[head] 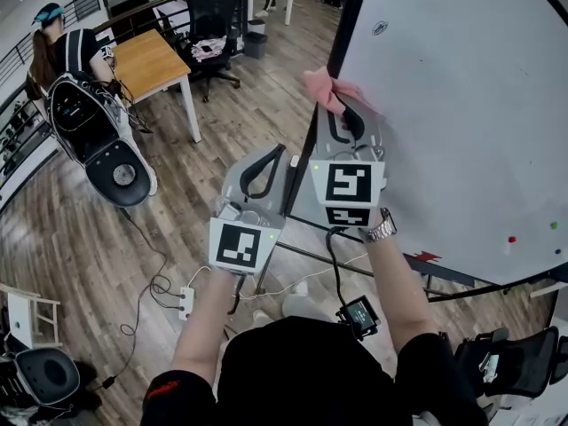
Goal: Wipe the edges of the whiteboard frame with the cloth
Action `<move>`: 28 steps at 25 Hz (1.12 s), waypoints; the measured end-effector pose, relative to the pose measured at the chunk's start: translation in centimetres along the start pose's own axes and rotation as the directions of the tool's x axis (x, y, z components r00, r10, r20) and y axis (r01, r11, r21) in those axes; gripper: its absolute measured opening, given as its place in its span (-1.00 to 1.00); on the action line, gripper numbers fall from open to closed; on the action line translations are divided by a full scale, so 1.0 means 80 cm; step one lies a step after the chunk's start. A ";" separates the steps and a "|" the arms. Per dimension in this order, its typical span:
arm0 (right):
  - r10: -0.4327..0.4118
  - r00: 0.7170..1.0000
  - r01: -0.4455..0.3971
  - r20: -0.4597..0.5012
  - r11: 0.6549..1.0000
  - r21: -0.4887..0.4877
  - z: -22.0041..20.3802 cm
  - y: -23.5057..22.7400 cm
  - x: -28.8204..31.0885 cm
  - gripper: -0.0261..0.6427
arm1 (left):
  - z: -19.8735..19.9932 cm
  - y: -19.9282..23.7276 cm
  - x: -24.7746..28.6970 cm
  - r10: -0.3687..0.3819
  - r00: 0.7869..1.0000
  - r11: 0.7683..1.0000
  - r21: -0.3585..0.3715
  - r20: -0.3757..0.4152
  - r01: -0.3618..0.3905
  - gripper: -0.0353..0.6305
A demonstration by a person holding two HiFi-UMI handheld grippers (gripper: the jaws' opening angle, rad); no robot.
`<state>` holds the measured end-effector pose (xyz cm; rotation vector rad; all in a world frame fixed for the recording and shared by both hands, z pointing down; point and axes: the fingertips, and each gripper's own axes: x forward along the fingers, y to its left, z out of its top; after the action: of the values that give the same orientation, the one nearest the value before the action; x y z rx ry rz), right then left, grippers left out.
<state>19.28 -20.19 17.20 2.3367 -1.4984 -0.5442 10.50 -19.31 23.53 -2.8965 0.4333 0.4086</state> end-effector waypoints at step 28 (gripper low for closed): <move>0.034 0.998 -0.034 -0.058 0.999 0.006 -0.056 0.027 -0.007 -0.83 | -0.036 -0.012 -0.005 0.003 0.999 1.000 -0.029 -0.036 -0.004 -0.89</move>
<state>19.49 -20.31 22.16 2.3063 -1.5117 -0.4603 11.15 -18.92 26.50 -2.9361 0.4410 0.3668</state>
